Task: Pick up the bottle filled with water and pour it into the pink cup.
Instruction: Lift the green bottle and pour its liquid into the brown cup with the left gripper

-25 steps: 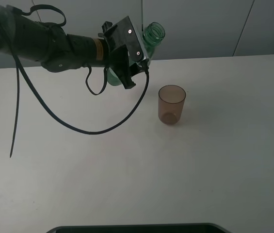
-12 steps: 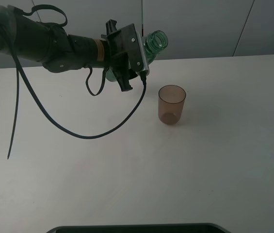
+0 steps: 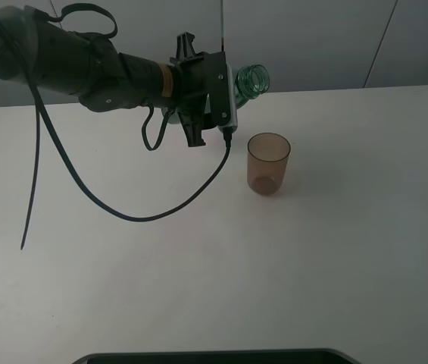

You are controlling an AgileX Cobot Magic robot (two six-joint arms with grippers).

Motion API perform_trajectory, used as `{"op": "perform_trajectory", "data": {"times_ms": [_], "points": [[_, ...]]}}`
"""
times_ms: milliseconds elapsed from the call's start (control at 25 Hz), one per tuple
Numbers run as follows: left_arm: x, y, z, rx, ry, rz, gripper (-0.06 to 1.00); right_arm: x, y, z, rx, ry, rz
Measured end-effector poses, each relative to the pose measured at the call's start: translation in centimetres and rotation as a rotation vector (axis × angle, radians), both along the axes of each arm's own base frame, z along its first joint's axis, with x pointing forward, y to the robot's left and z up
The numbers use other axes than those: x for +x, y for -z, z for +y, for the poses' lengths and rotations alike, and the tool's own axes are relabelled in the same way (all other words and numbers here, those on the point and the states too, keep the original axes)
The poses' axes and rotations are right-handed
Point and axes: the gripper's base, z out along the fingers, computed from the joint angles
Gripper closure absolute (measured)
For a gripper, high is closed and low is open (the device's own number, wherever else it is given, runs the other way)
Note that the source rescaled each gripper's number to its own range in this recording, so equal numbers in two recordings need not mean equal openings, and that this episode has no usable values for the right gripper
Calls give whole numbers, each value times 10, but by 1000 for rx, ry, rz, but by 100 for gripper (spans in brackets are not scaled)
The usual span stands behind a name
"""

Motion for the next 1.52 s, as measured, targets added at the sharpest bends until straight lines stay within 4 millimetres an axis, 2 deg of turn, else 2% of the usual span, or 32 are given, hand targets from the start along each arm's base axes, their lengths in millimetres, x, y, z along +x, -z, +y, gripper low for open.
{"op": "perform_trajectory", "data": {"times_ms": [360,800,1520], "points": [[5,15,-14,88,17,-13,94,0,0,0,0,0,0],[5,19,-11,216,84,-99,94,0,0,0,7,4,0],[5,20,-10,293,144,-167,94,0,0,0,7,4,0]]}}
